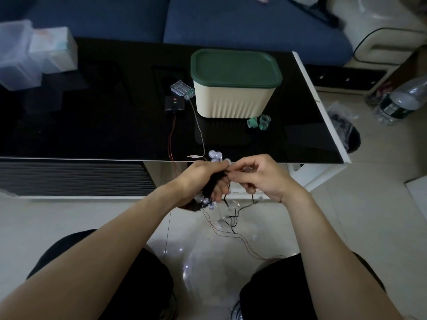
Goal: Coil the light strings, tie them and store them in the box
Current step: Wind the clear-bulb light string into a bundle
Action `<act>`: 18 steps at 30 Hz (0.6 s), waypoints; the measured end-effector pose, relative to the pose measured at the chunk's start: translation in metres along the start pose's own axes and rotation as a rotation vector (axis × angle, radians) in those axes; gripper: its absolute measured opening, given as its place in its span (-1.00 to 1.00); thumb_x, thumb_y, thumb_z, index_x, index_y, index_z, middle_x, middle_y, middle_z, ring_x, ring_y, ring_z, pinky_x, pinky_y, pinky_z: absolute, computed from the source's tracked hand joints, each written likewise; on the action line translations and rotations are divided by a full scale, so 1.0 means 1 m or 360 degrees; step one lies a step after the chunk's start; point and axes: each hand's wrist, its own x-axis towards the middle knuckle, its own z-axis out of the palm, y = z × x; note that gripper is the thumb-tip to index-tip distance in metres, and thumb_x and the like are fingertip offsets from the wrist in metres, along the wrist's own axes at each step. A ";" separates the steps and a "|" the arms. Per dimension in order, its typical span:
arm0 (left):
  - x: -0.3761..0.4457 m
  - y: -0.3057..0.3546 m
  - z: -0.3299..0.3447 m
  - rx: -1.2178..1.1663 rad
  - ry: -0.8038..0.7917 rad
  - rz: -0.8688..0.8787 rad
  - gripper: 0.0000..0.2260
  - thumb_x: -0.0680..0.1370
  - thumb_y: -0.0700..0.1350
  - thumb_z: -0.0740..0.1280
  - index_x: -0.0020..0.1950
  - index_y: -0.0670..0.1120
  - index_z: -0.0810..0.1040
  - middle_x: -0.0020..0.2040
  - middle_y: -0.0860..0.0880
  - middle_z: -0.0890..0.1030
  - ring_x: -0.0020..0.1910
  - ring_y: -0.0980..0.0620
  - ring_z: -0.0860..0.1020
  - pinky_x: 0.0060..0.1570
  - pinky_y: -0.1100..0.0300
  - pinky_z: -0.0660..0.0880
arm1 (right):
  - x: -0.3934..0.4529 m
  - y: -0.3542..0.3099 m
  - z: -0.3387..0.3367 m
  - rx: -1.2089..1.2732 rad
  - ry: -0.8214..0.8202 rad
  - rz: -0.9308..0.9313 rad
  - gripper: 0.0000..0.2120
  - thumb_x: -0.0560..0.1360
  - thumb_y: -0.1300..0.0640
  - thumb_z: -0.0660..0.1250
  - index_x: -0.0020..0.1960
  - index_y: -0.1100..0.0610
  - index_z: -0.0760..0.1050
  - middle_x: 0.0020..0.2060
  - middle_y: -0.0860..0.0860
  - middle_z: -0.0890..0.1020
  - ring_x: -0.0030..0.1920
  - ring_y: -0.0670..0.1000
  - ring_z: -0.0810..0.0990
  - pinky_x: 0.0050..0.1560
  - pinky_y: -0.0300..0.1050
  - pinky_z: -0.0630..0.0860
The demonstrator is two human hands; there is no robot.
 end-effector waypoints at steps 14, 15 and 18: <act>0.001 -0.005 -0.001 -0.0163 -0.0125 0.0056 -0.84 0.60 -0.23 0.26 -0.09 -0.24 0.60 -0.22 -0.17 0.61 -0.32 -0.04 0.55 -0.25 0.19 0.51 | 0.003 0.000 -0.001 -0.0293 0.0066 -0.0213 -0.76 0.54 0.36 0.38 0.06 0.07 0.70 -0.04 -0.01 0.67 -0.26 -0.23 0.59 -0.28 -0.37 0.44; 0.000 -0.004 -0.001 -0.0197 -0.0146 0.0020 -0.83 0.60 -0.22 0.22 -0.08 -0.24 0.58 -0.24 -0.15 0.59 -0.35 -0.03 0.53 -0.26 0.19 0.50 | 0.003 -0.001 0.000 -0.0272 0.0060 -0.0203 -0.75 0.54 0.36 0.38 0.05 0.05 0.70 -0.06 -0.02 0.67 -0.25 -0.23 0.59 -0.27 -0.36 0.44; -0.001 -0.001 -0.001 -0.0203 -0.0147 -0.0031 -0.78 0.63 -0.12 0.19 -0.09 -0.21 0.54 -0.33 -0.09 0.50 -0.43 0.00 0.43 -0.36 0.22 0.40 | 0.003 -0.001 0.001 -0.0209 0.0055 -0.0155 -0.76 0.56 0.34 0.38 0.06 0.04 0.69 -0.15 -0.02 0.72 -0.25 -0.12 0.58 -0.29 -0.31 0.43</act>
